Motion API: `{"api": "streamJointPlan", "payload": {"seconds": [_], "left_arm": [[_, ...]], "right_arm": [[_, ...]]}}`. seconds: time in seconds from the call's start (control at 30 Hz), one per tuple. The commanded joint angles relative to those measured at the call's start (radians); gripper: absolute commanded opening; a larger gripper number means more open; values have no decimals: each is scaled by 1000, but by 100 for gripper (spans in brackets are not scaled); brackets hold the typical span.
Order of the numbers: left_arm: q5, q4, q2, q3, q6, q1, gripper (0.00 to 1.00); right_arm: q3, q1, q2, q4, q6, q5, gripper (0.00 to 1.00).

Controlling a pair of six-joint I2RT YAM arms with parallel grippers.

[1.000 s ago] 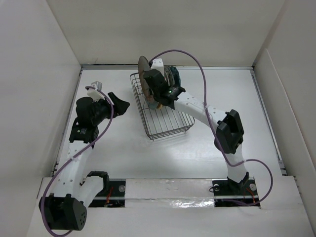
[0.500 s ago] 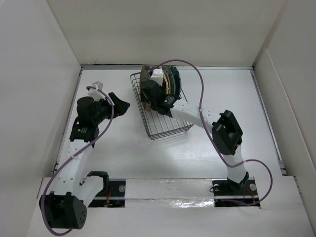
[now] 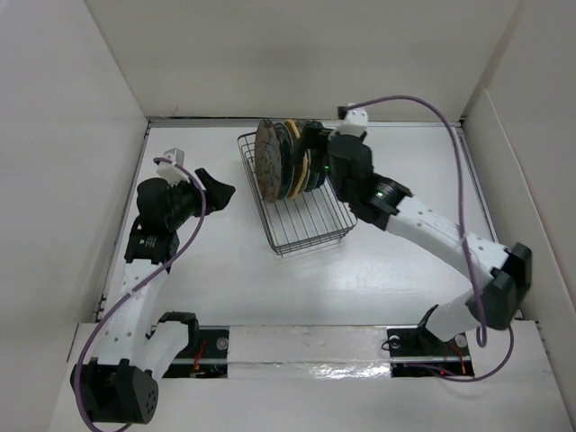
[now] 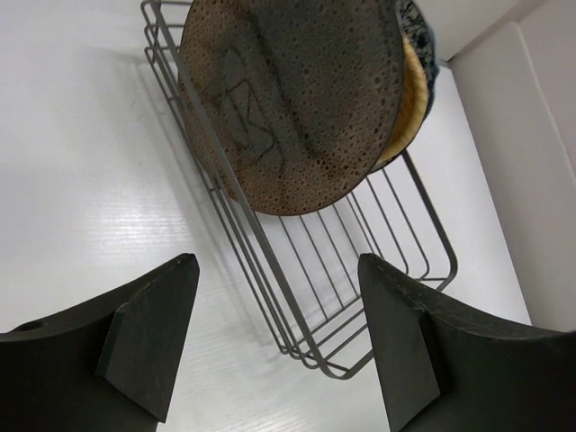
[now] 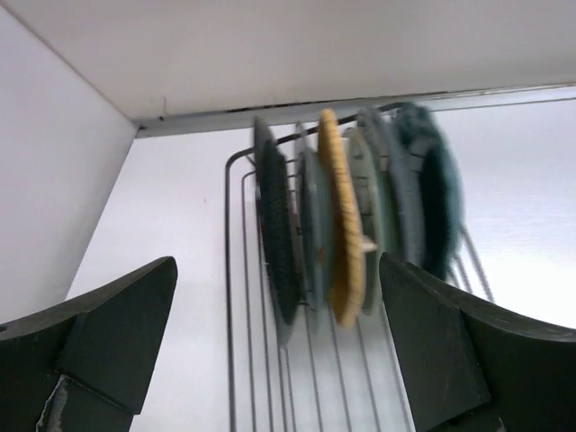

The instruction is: Load the plates into the dish rack

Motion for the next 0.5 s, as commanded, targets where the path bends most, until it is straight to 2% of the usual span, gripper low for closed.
{"api": "streamJointPlan", "payload": {"seconds": [0.0,0.07,0.17,0.2,0.3,0.47], "left_arm": [[-5,70,-67,63,6,-3,68],[-1,93,-90,77,-16,-3,68],[-22,116,-143,106,-48,-3,68],[-43,118,-169,117,-52,-3,69],[-102,112,-228,172,-57,-3,69],[-111,124,-293,174,-69,-3,68]], "right_arm": [[-151,-51,-179,84,-13,43,100],[-306,-108,-362,102,-8,40,100],[-443,-191,-536,148,-22,11,100],[-465,-211,-629,130,-24,14,100],[-524,-275,-775,80,-30,29,100],[-594,-350,-854,46,-5,-58,100]]}}
